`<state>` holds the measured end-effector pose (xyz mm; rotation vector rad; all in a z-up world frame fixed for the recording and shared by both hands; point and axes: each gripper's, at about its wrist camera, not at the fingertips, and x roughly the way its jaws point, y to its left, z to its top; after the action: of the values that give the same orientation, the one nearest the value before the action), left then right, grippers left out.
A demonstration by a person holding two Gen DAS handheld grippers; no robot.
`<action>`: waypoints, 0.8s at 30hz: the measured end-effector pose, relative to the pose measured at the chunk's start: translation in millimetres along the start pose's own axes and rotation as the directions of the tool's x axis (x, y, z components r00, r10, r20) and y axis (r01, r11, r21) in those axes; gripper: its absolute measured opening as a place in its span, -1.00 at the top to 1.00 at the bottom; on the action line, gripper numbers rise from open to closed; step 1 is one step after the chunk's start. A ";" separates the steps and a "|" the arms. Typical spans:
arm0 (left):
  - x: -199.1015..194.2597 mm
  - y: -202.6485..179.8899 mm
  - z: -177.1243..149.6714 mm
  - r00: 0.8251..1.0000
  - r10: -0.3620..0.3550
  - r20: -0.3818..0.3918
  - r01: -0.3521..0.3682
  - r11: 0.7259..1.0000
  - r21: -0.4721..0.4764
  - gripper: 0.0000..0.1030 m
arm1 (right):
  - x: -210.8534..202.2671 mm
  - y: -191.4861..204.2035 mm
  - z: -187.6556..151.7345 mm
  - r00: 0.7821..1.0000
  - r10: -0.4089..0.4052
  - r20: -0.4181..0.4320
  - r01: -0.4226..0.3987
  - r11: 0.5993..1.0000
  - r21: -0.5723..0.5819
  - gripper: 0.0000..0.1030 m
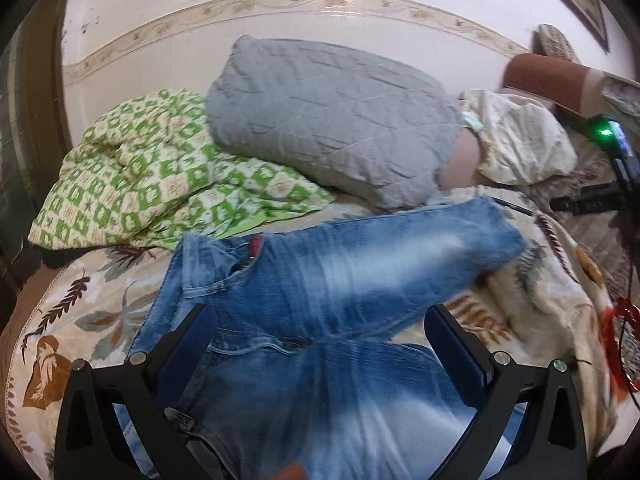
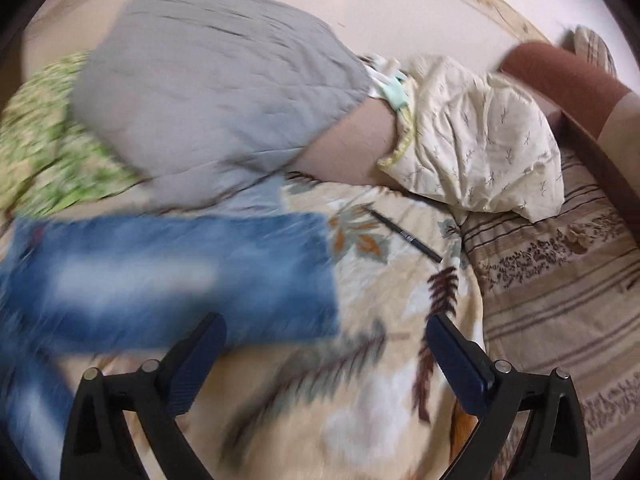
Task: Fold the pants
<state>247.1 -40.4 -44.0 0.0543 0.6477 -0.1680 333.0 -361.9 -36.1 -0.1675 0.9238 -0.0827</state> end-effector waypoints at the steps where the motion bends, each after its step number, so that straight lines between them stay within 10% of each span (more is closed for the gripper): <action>1: -4.9 -4.7 0.0 1.000 -0.013 -0.006 0.013 1.000 0.009 -1.00 | -11.5 4.4 -12.7 1.000 0.024 -0.003 -0.024 1.000 -0.004 -0.96; 8: -28.9 -49.8 -3.9 0.973 -0.197 -0.124 0.219 0.952 0.211 -1.00 | -58.4 36.6 -105.9 0.975 0.209 -0.076 -0.211 0.977 -0.013 -0.96; 16: -14.9 -107.0 -12.2 0.799 -0.442 -0.407 0.595 0.676 0.435 -1.00 | -86.2 53.0 -164.4 0.953 0.296 -0.063 -0.298 0.954 -0.033 -0.96; 24: -23.1 -87.8 -16.5 0.832 -0.407 -0.378 0.545 0.729 0.415 -1.00 | -47.8 95.6 -185.0 0.892 0.426 -0.149 -0.445 0.885 -0.134 -0.86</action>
<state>204.0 -122.0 -43.0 0.4310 0.8627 -0.8584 156.4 -281.0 -125.0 -0.1044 1.0654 0.4094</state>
